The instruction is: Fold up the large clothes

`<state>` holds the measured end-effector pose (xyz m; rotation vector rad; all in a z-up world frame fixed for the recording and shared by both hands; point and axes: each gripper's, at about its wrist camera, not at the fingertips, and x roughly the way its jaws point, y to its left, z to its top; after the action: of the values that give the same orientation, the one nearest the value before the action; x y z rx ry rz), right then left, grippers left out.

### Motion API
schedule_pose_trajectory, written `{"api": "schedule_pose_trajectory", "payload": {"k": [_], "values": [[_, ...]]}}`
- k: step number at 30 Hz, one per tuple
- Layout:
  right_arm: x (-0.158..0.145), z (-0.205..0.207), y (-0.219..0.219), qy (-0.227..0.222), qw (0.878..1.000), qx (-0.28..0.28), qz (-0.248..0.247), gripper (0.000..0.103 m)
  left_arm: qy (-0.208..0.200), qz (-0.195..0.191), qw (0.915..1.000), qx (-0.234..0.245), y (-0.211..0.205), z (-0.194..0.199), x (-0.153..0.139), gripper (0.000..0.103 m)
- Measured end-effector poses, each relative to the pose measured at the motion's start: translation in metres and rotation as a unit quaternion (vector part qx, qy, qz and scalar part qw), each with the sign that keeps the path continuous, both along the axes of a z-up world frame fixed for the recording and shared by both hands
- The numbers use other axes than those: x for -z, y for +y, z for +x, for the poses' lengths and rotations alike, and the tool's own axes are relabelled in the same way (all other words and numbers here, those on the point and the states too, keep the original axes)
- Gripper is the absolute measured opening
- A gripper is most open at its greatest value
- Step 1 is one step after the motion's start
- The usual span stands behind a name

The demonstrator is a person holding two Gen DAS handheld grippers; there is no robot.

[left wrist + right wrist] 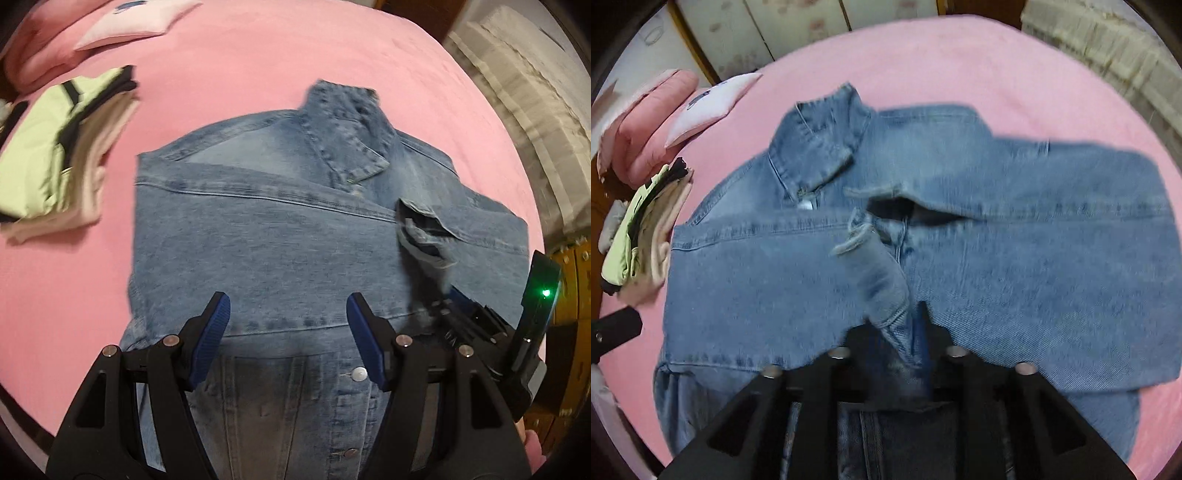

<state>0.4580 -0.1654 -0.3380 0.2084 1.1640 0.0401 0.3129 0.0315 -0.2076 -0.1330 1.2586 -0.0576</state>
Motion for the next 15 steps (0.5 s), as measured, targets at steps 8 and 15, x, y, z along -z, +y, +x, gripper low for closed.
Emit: {"api": "schedule_pose_trajectory", "payload": {"k": [8,15], "values": [[-0.014,-0.083,-0.022,-0.026,0.999,0.019,0.020,0.076,0.023,-0.117,0.9907,0.065,-0.047,0.013,0.007,0.073],[-0.063,-0.171,-0.091,-0.047,0.996,0.071,0.018,0.078,0.099,-0.202,0.9743,-0.012,-0.082,0.027,0.065,0.073]]}}
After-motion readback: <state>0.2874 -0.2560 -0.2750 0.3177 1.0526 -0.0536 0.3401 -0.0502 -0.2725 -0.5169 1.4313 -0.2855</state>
